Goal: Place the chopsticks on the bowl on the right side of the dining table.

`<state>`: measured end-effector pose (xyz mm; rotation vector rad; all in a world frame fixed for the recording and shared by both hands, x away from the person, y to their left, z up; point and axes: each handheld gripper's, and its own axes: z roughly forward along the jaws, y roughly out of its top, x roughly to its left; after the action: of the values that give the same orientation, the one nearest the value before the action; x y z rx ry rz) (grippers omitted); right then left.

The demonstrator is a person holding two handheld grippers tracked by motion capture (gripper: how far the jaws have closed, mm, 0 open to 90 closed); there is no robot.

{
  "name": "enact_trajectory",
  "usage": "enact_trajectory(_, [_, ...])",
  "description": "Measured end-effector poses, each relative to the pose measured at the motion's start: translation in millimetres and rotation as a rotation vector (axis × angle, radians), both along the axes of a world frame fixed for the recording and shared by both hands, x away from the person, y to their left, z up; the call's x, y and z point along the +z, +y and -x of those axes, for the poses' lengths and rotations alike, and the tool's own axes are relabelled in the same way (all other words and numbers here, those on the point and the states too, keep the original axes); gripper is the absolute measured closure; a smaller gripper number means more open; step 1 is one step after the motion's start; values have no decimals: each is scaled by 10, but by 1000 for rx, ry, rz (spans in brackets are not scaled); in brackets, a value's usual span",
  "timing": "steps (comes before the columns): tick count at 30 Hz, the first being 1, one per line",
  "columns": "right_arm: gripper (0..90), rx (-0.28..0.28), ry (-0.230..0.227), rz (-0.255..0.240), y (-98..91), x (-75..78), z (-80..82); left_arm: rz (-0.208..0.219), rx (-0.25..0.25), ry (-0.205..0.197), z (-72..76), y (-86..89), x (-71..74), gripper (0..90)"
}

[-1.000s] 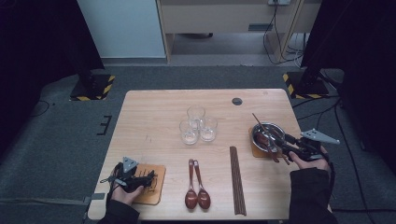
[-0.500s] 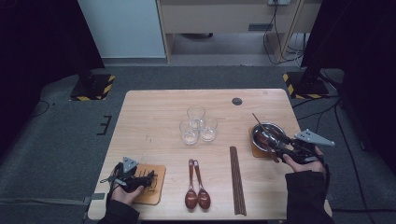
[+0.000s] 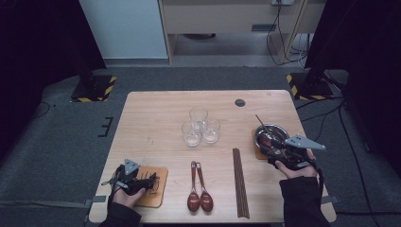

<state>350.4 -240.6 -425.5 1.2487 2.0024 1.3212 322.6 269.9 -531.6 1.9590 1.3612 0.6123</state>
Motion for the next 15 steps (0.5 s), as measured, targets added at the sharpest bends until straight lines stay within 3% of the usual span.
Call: enact_trajectory(15, [459,38,22,22,240,-106,41,-1,0,0,0,-1,0,56])
